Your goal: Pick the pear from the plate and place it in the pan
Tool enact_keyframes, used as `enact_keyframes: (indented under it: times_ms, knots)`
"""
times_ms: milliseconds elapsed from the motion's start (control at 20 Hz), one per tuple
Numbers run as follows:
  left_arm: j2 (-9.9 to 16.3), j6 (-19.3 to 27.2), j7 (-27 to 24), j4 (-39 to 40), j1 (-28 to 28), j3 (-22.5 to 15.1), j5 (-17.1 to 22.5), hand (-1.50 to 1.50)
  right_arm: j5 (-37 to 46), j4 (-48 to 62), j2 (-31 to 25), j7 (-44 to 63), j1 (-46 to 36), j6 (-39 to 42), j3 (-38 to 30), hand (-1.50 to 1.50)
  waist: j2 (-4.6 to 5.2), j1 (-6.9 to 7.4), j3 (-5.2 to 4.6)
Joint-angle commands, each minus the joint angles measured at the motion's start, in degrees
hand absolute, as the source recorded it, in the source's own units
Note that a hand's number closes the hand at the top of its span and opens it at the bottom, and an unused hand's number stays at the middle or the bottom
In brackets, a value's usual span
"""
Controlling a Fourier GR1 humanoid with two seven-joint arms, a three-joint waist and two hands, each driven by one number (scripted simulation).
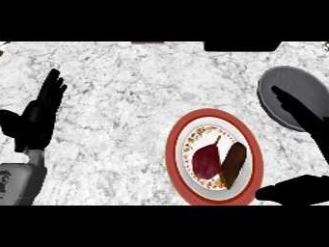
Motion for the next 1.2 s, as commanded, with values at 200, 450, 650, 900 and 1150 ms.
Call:
enact_keyframes:
  times_ms: [200, 450, 650, 900, 1150]
  knots:
    - [-0.8, -0.4, 1.1, -1.2, -0.6, 1.9, -2.3, 0.0, 6.2, 8.6, 4.6, -0.6, -0.6, 3.6, 0.9, -1.5, 0.02, -0.02, 0.01]
    - [-2.1, -2.6, 0.0, -0.3, 0.6, 2.3, -3.2, 0.0, 7.3, 8.9, 7.4, -6.8, 4.5, 6.9, 1.1, -1.5, -0.02, -0.19, 0.02]
    - [-1.9, -4.8, -1.0, 1.4, 0.1, 5.0, -2.0, 0.0, 8.6, 9.4, 9.3, -5.1, 2.3, 10.3, 2.3, -1.5, -0.02, -0.14, 0.0]
    - [-3.8, -3.0, 1.0, 1.1, -1.4, 4.7, -5.0, 0.0, 13.8, 13.4, 13.4, -5.9, -0.3, 11.5, 4.0, -1.5, -0.02, -0.11, 0.01]
    - [-3.8, -4.5, 1.1, 2.5, -3.0, 5.8, -4.5, 0.0, 16.4, 17.6, 12.8, -6.1, -1.6, 14.7, 4.1, -1.5, 0.05, -0.16, 0.01]
